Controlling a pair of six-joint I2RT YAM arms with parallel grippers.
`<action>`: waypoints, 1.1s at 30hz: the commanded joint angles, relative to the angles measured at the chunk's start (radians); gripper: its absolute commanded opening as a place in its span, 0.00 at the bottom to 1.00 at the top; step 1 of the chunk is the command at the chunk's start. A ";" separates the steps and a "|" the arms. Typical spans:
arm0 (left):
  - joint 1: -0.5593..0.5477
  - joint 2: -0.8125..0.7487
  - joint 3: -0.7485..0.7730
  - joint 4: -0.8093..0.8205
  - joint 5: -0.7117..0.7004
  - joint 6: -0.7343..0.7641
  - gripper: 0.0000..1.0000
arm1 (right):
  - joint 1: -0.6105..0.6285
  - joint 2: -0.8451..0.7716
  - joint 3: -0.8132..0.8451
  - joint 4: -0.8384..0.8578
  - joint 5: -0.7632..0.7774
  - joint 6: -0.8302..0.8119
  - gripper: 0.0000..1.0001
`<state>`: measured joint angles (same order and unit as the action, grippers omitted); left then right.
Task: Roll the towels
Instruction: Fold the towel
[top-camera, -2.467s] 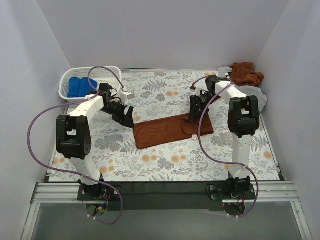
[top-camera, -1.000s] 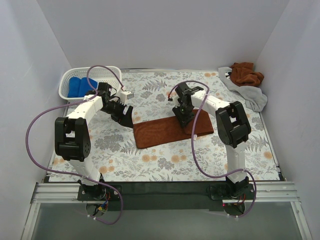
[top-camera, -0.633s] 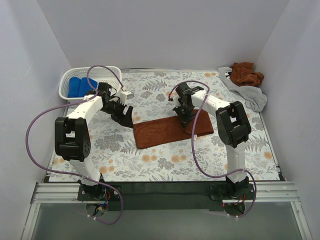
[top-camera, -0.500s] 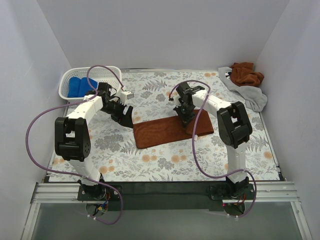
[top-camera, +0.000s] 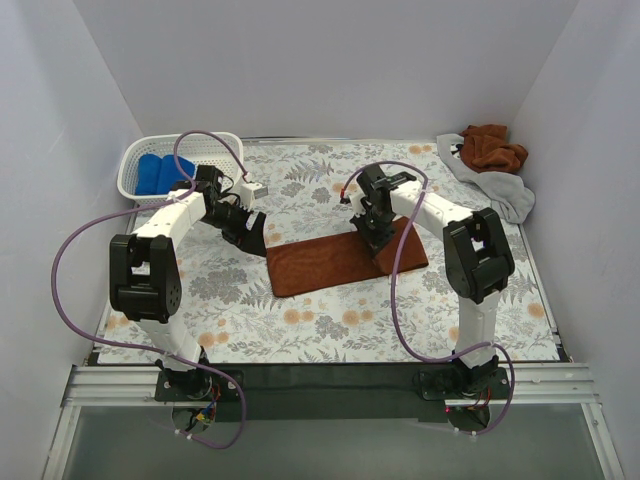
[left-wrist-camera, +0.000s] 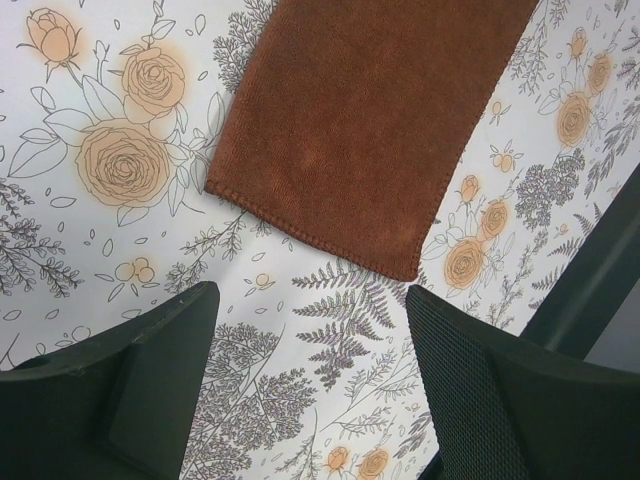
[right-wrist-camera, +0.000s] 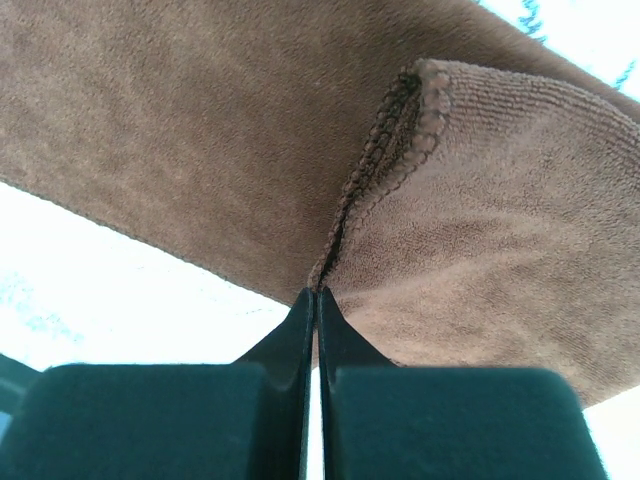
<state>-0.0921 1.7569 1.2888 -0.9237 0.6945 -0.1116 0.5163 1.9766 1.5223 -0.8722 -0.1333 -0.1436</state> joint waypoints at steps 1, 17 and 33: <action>0.002 -0.039 0.017 -0.003 0.000 0.007 0.70 | -0.005 0.013 -0.008 -0.024 -0.055 -0.007 0.01; -0.119 -0.057 -0.086 0.042 0.030 0.020 0.50 | -0.080 0.001 0.131 -0.030 -0.238 -0.043 0.48; -0.253 0.166 -0.037 0.126 -0.171 -0.037 0.16 | -0.458 0.111 0.191 -0.042 -0.231 -0.149 0.43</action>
<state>-0.3378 1.8969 1.2076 -0.8303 0.6220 -0.1303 0.0666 2.0327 1.6760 -0.8913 -0.3279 -0.2611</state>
